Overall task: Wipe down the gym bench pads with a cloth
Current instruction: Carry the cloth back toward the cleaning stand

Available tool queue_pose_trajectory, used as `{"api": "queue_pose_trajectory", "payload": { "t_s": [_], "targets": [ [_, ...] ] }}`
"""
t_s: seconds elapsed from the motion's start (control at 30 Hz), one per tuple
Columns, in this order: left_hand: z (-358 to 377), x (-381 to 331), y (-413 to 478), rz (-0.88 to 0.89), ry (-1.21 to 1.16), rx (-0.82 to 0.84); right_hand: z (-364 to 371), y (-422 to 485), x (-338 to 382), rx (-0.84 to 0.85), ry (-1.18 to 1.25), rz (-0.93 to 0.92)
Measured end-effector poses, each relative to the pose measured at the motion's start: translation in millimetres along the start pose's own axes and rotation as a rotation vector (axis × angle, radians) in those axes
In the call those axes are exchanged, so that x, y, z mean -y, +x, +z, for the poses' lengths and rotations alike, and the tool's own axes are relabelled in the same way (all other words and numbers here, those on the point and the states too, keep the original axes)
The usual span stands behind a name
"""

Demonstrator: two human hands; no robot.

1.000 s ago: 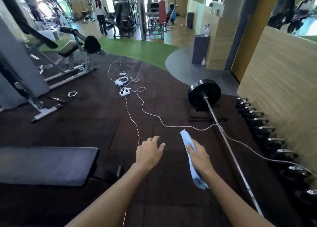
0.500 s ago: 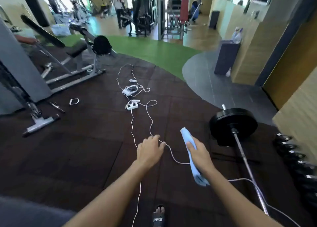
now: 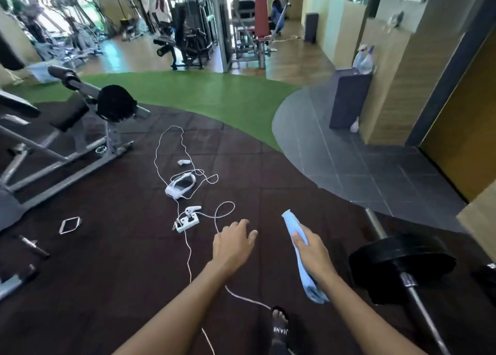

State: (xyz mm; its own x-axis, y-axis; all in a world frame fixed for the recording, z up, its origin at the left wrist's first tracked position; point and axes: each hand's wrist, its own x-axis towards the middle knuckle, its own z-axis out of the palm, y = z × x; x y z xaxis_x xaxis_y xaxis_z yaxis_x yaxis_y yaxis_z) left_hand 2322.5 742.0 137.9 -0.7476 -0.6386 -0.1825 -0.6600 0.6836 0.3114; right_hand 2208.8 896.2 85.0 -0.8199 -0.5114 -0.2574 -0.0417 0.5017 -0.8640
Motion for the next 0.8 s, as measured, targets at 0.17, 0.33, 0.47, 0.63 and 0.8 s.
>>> {"api": "queue_pose_trajectory", "payload": {
  "t_s": [0.17,0.33,0.47,0.63,0.8],
  "targets": [
    [-35,-22,202,0.001,0.009,-0.031,-8,198,65,-0.020,-0.006,-0.028],
    [-77,-53,364,0.026,0.004,-0.015,-31,356,136,-0.043,-0.022,-0.029],
    [-94,-74,507,0.058,-0.005,-0.006,-41,490,173,-0.073,-0.053,-0.021],
    [-113,-96,704,0.121,-0.004,0.000,-46,674,212,-0.144,-0.074,-0.031],
    [-148,-138,888,0.200,0.047,0.037,-70,840,264,-0.225,-0.033,0.028]
  ]
}}
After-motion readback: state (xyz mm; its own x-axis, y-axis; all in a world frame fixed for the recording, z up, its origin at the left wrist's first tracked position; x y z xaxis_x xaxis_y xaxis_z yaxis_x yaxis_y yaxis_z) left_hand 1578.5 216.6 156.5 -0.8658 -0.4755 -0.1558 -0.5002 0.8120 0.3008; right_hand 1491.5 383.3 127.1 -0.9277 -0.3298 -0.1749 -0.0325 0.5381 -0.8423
